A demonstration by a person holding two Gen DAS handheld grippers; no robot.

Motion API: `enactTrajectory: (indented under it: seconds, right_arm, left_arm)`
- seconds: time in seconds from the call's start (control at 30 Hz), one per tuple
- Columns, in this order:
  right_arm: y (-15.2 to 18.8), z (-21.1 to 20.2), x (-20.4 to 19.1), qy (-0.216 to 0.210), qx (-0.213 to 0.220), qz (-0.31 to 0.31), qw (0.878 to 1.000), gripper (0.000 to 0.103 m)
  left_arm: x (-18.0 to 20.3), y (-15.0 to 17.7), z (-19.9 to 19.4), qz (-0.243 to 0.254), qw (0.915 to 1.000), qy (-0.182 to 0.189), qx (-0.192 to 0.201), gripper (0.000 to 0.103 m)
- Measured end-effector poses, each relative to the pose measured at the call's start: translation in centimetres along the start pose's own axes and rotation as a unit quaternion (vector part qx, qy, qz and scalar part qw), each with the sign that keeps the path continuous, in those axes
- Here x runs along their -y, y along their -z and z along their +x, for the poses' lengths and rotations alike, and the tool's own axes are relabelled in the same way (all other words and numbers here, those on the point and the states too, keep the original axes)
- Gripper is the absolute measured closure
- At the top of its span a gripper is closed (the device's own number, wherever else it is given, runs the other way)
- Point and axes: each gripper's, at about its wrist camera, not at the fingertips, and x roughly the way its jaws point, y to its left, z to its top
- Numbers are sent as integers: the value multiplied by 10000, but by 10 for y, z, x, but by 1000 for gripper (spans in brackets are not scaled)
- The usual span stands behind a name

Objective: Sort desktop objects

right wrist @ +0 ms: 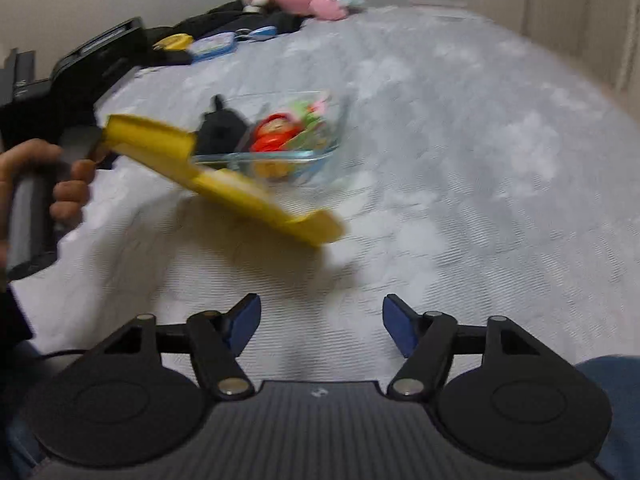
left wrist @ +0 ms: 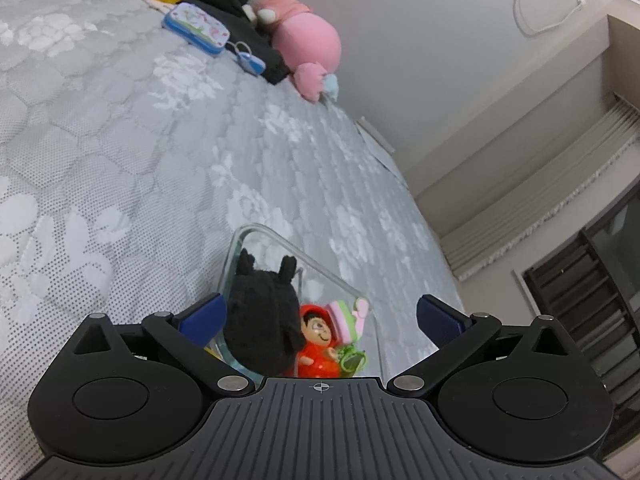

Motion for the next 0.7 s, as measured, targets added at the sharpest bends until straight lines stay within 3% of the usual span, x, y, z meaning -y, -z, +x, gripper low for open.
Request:
enactTrajectory:
  seconds: [0.13,0.17,0.3,0.4,0.7]
  right_arm:
    - [-17,12,-7,-87,527,26,9986,40]
    - [-25,15,-7,-103,640,48,9979,36]
    - [-49,21,-7,-2,1142,39,9935,34]
    - [-69,28,-4,-58,1270,220,9916,33]
    - [-77,53,-4,222,1268,63,9917,26]
  left_arm:
    - [4,1,-2,172,9998,-96,-40,0]
    - [6,1,-3,262,9995,-150,-47,0]
    - [21,1,-8,856,9954,-420,31,0]
    - [29,2,-8,1142,9924,-447,44,0]
    - [24,-9,-26,865,9958,-216,217,0]
